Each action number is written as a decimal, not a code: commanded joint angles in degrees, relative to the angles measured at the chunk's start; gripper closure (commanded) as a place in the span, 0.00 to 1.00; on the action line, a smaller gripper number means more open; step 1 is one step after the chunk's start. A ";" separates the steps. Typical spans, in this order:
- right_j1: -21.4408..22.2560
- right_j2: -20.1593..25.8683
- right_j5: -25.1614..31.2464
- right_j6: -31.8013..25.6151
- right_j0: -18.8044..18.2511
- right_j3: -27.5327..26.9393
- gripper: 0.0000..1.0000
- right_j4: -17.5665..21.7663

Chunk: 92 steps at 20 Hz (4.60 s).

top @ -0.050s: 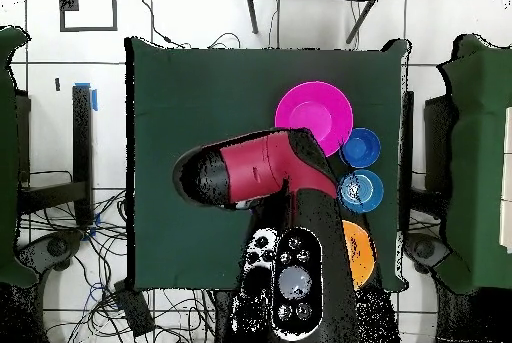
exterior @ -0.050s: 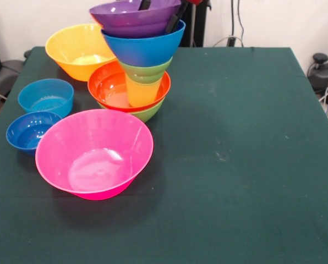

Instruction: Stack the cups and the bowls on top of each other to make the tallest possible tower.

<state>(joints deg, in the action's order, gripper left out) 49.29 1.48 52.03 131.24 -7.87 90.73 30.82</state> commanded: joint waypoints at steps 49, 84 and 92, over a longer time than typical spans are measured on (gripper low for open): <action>1.29 11.43 8.16 -6.75 0.03 -2.86 0.00 -2.54; -8.28 3.81 -2.36 12.48 9.78 -8.22 0.00 -5.00; -14.21 -0.33 -10.57 15.41 12.98 -9.62 0.00 -4.32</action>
<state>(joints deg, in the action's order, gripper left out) 40.93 2.69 46.60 132.29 3.35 78.82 25.43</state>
